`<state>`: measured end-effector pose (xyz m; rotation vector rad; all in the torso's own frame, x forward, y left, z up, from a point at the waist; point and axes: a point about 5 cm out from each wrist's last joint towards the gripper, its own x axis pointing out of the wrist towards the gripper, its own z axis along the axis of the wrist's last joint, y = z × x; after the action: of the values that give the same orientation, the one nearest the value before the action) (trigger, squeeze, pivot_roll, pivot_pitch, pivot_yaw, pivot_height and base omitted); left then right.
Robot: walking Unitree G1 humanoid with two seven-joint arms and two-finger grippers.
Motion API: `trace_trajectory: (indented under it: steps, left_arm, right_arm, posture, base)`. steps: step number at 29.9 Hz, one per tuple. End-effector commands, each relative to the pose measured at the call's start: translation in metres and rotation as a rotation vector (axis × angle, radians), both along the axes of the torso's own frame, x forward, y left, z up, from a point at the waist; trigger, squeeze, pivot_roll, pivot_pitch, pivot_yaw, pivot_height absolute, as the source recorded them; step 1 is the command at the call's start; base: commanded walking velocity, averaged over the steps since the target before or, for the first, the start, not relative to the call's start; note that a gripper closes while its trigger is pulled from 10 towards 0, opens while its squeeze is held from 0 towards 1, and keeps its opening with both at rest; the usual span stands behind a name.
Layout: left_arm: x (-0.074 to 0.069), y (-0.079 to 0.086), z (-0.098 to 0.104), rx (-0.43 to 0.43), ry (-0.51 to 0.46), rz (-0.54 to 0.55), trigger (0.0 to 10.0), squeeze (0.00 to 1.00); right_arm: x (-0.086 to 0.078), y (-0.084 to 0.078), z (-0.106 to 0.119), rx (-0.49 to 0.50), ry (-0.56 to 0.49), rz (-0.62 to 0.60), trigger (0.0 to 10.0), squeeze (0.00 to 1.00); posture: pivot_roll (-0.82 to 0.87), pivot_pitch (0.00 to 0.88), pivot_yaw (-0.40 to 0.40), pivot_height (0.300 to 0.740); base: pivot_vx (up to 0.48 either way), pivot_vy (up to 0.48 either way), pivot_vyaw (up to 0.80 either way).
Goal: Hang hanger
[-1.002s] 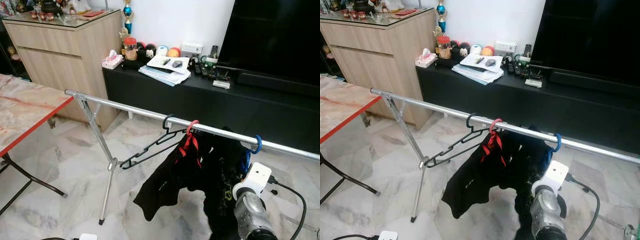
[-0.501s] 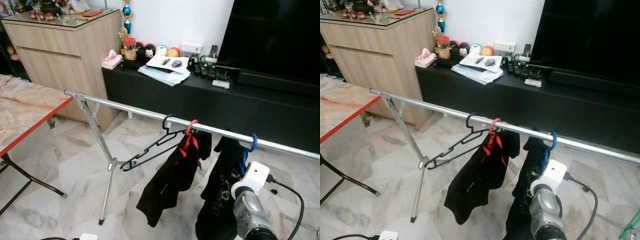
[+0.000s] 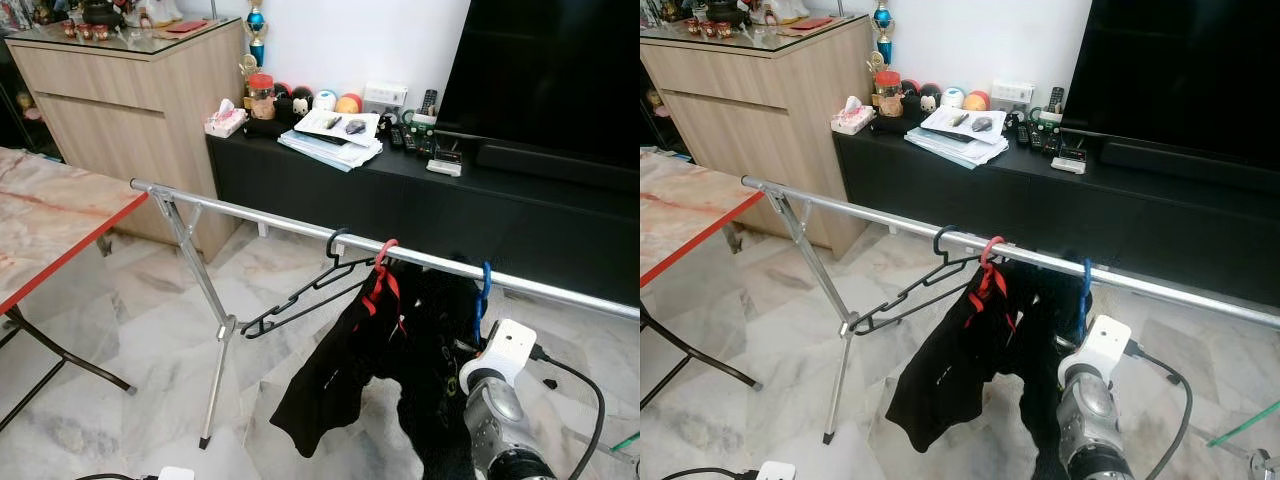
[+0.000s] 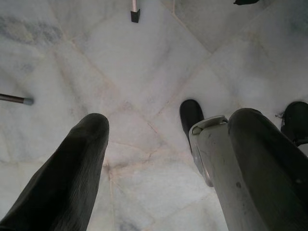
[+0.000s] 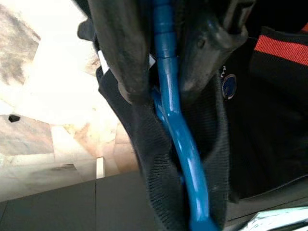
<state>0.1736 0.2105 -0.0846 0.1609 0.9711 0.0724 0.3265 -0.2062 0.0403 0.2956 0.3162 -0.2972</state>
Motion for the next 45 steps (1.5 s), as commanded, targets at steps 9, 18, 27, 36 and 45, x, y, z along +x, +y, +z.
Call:
trace_trajectory:
  steps: [9, 18, 27, 36, 45]
  left_arm:
    - [-0.006, 0.000, -0.003, 0.014, 0.037, -0.016, 10.0, 0.00]
    - [-0.009, 0.001, -0.004, 0.016, 0.041, -0.020, 10.0, 0.00]
    - [-0.011, 0.001, -0.005, 0.016, 0.041, -0.021, 10.0, 0.00]
    - [-0.010, 0.000, -0.005, 0.016, 0.043, -0.022, 10.0, 0.00]
    - [-0.010, -0.001, -0.005, 0.017, 0.044, -0.024, 10.0, 0.00]
  right_arm:
    - [0.002, 0.000, 0.003, 0.028, -0.033, -0.030, 0.0, 0.00]
    - [0.005, -0.007, 0.020, 0.026, -0.192, -0.099, 0.0, 0.00]
    - [0.003, -0.010, 0.026, 0.005, -0.267, -0.101, 0.0, 0.00]
    - [-0.006, -0.009, 0.022, -0.043, -0.302, -0.074, 0.0, 0.00]
    - [-0.012, -0.007, 0.015, -0.041, -0.285, -0.072, 0.0, 0.00]
  posture:
    - [0.02, 0.042, -0.003, 0.740]
    - [0.02, 0.044, -0.004, 0.740]
    - [0.02, 0.046, -0.007, 0.740]
    - [0.01, 0.047, -0.010, 0.740]
    - [0.01, 0.044, -0.010, 0.740]
  base:
    - [0.000, 0.000, 0.00]
    - [0.000, 0.000, 0.00]
    - [0.000, 0.000, 0.00]
    - [0.000, 0.000, 0.00]
    - [0.000, 0.000, 0.00]
